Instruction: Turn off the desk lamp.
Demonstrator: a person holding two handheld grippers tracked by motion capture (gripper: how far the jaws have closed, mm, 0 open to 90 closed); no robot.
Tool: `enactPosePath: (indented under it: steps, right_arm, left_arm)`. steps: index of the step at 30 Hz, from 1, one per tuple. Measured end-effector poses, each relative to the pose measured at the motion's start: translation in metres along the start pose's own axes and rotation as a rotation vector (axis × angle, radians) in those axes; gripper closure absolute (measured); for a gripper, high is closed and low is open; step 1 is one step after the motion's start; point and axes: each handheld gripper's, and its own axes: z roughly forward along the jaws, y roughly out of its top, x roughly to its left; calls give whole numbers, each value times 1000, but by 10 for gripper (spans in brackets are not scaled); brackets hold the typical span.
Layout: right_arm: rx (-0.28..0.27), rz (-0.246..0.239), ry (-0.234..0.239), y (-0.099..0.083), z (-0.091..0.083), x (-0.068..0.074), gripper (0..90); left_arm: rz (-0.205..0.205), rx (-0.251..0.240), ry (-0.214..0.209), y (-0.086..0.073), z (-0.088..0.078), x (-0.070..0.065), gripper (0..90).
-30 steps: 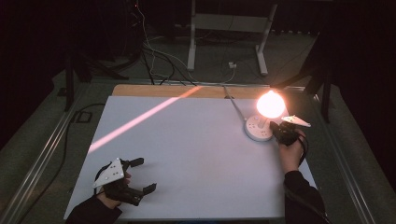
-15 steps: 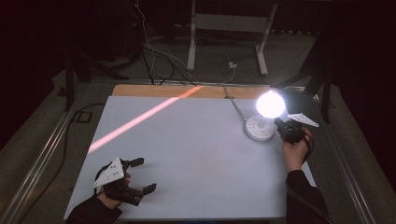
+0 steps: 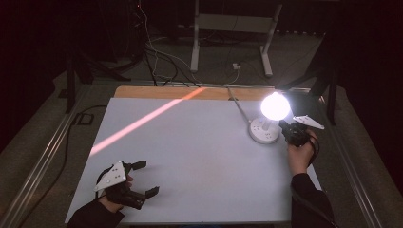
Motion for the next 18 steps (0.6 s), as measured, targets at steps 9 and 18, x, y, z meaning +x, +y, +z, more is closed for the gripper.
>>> enactPosePath:
  steps: [9,18]
  right_arm:
    - [33,2,2,-5,6,1,897]
    - [62,0,4,-8,12,3,897]
  left_arm:
    - [0,2,-1,0,0,0,6]
    - [0,2,-2,0,0,0,6]
